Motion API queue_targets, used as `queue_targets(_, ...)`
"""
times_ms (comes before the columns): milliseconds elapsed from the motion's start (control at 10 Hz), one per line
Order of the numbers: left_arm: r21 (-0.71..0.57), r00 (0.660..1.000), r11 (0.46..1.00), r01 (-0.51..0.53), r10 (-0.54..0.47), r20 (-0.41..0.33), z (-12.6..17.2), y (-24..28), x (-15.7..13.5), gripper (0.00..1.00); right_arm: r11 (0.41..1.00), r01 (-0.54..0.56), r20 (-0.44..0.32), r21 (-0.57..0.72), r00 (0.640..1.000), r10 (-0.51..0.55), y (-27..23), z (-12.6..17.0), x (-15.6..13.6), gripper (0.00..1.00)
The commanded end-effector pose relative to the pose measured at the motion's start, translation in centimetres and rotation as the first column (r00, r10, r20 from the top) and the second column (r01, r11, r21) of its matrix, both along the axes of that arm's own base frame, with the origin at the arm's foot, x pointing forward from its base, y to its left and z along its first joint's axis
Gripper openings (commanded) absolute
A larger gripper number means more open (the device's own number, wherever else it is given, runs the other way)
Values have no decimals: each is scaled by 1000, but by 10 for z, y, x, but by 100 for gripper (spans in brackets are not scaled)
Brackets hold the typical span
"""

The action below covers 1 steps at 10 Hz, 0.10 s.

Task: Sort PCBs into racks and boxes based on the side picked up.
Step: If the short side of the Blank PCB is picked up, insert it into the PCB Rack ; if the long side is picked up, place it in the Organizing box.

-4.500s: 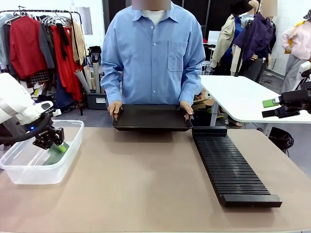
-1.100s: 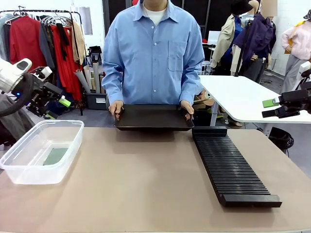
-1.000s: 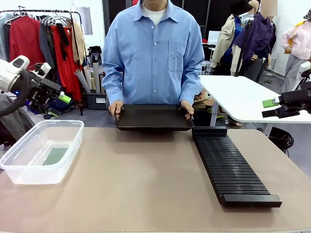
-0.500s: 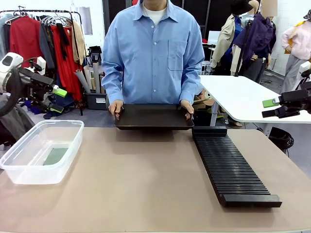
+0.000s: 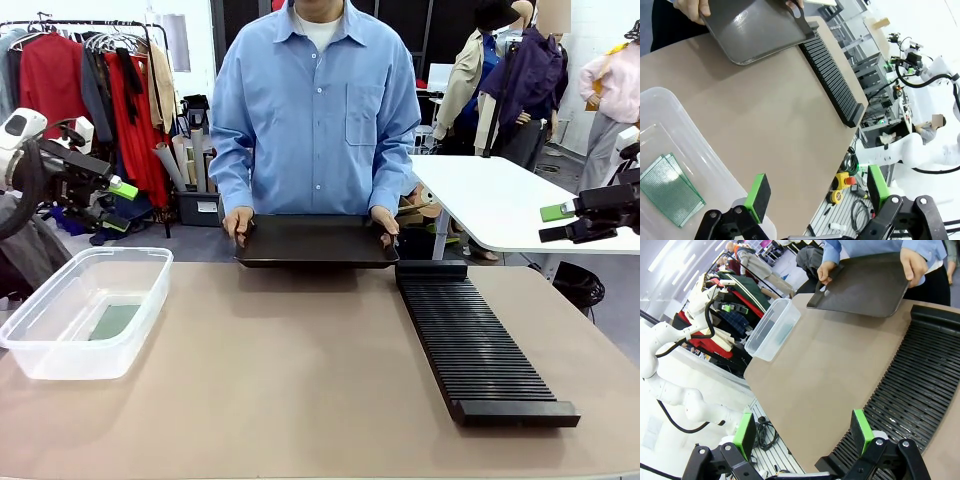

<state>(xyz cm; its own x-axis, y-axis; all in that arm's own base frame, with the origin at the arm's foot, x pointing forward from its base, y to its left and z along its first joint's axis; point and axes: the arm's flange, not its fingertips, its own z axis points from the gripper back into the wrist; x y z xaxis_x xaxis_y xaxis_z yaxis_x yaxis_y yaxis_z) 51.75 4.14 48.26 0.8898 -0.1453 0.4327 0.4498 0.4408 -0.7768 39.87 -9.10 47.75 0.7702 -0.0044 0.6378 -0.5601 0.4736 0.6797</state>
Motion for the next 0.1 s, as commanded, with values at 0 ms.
queue_targets(0, 5, 1000, 1000, -12, 12, -5, 3, -2, -3, 100, 1000, 6, 0, 9, 1000, -6, 1, 3, 1, 100)
